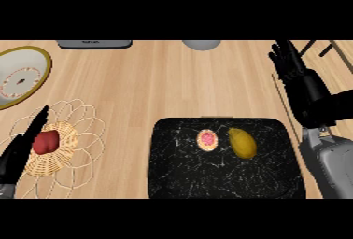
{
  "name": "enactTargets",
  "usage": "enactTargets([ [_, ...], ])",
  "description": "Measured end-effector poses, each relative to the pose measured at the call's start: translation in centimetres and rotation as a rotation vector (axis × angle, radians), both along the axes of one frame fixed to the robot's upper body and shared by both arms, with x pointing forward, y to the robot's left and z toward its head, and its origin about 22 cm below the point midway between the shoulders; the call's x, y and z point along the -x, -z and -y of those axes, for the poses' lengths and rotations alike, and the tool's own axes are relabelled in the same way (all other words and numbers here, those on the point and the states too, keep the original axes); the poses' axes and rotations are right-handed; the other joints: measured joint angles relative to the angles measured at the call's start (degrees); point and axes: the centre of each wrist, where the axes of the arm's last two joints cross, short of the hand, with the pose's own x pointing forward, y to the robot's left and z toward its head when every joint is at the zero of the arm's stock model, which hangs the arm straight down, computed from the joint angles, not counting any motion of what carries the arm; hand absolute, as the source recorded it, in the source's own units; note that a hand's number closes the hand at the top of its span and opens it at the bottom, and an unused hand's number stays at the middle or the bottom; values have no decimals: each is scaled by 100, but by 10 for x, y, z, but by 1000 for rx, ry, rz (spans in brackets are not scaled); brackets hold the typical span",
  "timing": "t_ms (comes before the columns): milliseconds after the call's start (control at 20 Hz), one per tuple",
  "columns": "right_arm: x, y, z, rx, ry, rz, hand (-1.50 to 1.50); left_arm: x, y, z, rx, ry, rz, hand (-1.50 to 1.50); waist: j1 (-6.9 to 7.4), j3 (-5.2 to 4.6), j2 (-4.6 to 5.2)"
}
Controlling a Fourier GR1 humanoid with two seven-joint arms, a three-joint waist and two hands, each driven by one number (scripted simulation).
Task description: Pick the cupcake from the tray and place it in the tiered shelf
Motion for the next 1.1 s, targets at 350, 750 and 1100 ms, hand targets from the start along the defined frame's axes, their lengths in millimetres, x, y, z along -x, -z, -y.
enactTargets([
  [350,-10,-11,13,111,136,49,150,-43,-34,47,279,9,93,0,5,-22,-16],
  [750,6,19,15,-180,158,-51,-150,-63,-60,78,472,21,94,0,14,1,-14],
  [1100,32,-26,10,2,-32,-139,-150,-63,-65,91,497,18,89,0,16,-11,-45],
])
